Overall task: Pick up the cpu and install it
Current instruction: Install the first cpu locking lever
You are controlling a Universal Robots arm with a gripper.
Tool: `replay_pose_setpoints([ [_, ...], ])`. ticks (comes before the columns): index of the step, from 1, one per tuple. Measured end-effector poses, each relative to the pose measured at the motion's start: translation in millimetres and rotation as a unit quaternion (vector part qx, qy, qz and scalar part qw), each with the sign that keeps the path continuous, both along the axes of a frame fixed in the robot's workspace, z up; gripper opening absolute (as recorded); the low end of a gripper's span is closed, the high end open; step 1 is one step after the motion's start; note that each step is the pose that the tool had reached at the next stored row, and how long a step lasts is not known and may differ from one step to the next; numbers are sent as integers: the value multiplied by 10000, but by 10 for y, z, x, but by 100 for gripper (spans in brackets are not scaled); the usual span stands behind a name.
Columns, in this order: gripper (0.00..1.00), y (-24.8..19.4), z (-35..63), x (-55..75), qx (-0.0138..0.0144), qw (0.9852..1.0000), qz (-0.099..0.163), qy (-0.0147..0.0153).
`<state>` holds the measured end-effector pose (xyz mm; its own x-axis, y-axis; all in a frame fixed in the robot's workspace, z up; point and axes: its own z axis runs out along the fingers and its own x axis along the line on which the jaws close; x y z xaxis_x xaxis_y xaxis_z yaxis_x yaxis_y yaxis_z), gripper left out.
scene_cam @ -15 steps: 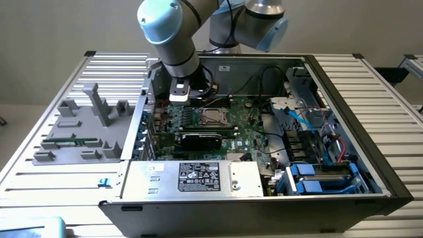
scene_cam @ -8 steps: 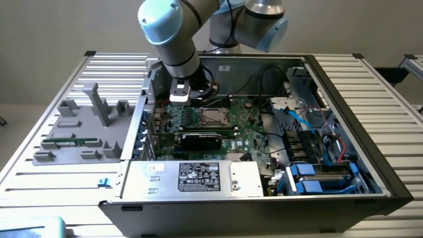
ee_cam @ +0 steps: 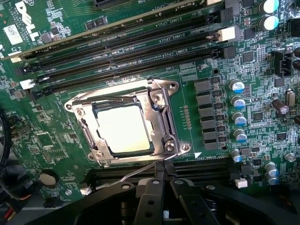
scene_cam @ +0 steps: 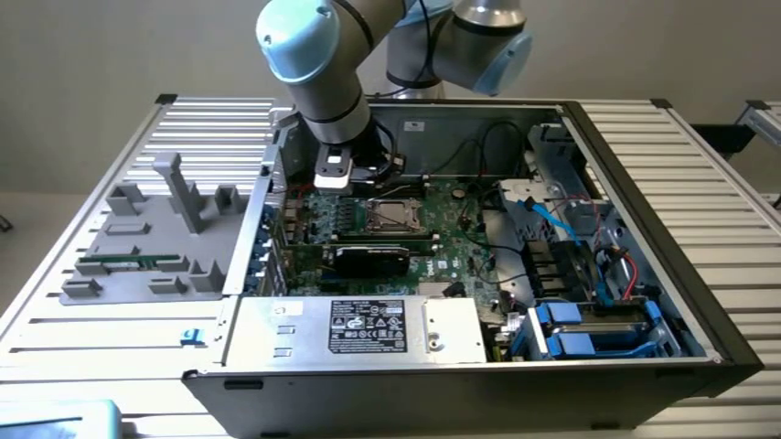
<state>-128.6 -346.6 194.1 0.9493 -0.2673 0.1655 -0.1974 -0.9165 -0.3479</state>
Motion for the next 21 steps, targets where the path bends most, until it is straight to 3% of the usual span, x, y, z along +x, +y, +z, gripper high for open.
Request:
replay_pose_setpoints([
  [21,11,14,-7,-5,13,9998,-191,12],
])
